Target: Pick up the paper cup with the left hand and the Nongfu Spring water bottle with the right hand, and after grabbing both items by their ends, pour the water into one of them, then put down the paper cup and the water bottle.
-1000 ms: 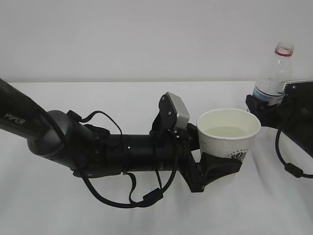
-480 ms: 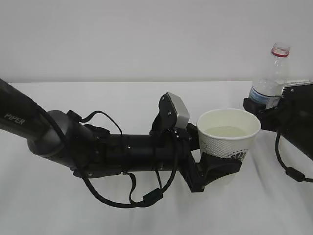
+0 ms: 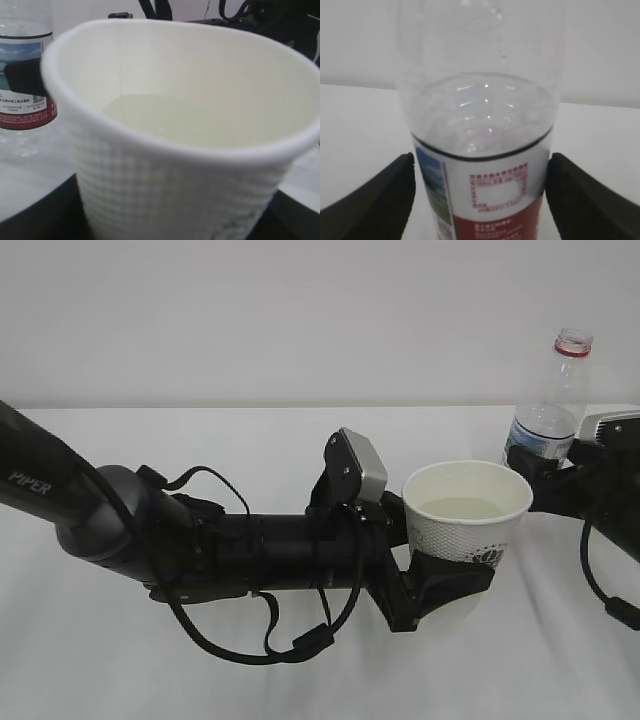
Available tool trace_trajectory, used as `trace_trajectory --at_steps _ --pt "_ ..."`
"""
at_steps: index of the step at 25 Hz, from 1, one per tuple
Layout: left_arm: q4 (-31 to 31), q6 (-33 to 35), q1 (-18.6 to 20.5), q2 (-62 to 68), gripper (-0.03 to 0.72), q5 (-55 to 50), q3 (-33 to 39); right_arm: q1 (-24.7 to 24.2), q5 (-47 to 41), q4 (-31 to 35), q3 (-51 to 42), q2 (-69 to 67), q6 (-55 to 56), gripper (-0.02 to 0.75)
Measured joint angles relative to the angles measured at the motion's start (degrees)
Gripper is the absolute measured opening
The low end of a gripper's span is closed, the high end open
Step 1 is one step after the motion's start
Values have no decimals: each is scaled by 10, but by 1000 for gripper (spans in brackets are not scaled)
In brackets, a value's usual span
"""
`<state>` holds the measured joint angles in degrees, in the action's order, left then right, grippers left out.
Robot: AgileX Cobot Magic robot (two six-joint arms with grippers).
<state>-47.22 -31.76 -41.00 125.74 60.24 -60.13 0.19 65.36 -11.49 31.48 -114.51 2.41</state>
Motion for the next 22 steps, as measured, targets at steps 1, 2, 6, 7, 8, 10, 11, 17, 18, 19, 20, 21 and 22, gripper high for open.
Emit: trace_trajectory --at_steps 1,2,6,7,8,10,11,17,18,19,20,21,22 --pt "0 0 0 0 537 0 0 0 0 0 -8 5 0 609" --pt "1 0 0 0 537 0 0 0 0 1 -16 12 0 609" --pt "2 0 0 0 537 0 0 0 0 1 -48 42 0 610" --pt "2 0 0 0 537 0 0 0 0 2 -57 49 0 610" --pt "2 0 0 0 537 0 0 0 0 3 -64 56 0 610" --pt "2 0 0 0 537 0 0 0 0 4 -78 68 0 609" --pt "5 0 0 0 537 0 0 0 0 4 -85 73 0 609" --pt "23 0 0 0 537 0 0 0 1 5 -132 116 0 608" --pt "24 0 0 0 537 0 0 0 1 5 -141 128 0 608" --pt "24 0 0 0 537 0 0 0 1 5 -149 139 0 608" --pt "24 0 0 0 537 0 0 0 1 5 -156 152 0 608" --pt "24 0 0 0 537 0 0 0 1 5 -163 165 0 603" --pt "24 0 0 0 537 0 0 0 1 7 -170 176 0 598"
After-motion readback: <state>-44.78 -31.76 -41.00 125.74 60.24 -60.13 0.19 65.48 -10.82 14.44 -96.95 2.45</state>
